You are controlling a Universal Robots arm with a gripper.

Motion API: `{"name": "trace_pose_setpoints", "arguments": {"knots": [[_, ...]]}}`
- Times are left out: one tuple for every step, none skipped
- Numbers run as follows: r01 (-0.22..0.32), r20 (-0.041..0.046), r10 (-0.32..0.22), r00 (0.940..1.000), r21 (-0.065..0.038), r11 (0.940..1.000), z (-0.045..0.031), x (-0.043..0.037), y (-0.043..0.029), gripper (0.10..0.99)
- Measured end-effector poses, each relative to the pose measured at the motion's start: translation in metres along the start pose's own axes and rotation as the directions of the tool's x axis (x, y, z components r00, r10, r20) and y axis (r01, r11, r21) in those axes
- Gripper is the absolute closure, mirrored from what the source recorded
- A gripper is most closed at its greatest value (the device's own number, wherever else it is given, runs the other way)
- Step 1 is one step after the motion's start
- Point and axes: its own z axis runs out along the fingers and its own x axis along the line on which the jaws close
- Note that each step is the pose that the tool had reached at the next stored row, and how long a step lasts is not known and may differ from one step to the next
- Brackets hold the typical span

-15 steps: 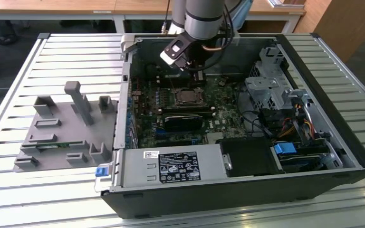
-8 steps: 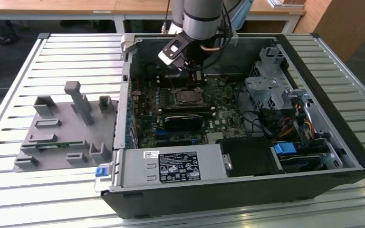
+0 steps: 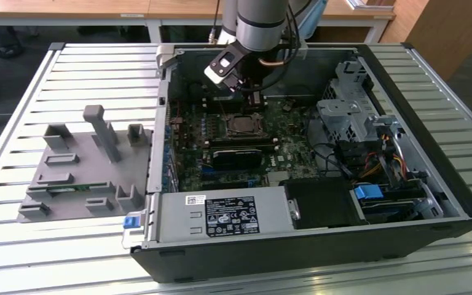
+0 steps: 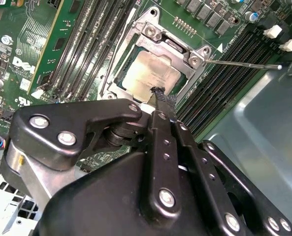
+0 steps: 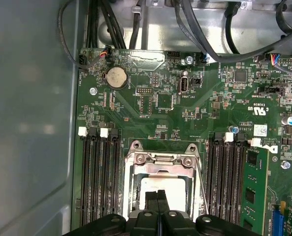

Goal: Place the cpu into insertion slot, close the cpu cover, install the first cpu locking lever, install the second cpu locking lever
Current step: 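Install the first cpu locking lever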

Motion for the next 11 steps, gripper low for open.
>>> {"name": "trace_pose_setpoints", "arguments": {"knots": [[0.000, -0.0001, 0.000, 1.0000, 0.000, 1.0000, -0.0001, 0.0000, 0.0000, 0.980], [0.000, 0.0001, 0.000, 1.0000, 0.000, 1.0000, -0.0003, 0.0000, 0.0000, 0.980], [0.000, 0.0003, 0.000, 1.0000, 0.000, 1.0000, -0.0009, 0.0000, 0.0000, 0.980], [0.000, 0.0002, 0.000, 1.0000, 0.000, 1.0000, -0.0015, 0.0000, 0.0000, 0.980], [0.000, 0.0000, 0.000, 1.0000, 0.000, 1.0000, -0.0025, 0.0001, 0.0000, 0.980], [0.000, 0.0000, 0.000, 1.0000, 0.000, 1.0000, -0.0036, 0.0002, 0.0000, 0.980], [0.000, 0.0000, 0.000, 1.0000, 0.000, 1.0000, -0.0047, 0.0002, 0.0000, 0.980], [0.000, 0.0000, 0.000, 1.0000, 0.000, 1.0000, -0.0060, 0.0002, 0.0000, 0.980], [0.000, -0.0001, 0.000, 1.0000, 0.000, 1.0000, -0.0077, 0.0003, 0.0000, 0.980], [0.000, 0.0000, 0.000, 1.0000, 0.000, 1.0000, -0.0095, 0.0004, 0.0000, 0.980], [0.000, 0.0000, 0.000, 1.0000, 0.000, 1.0000, -0.0107, 0.0005, 0.0000, 0.980]]}}
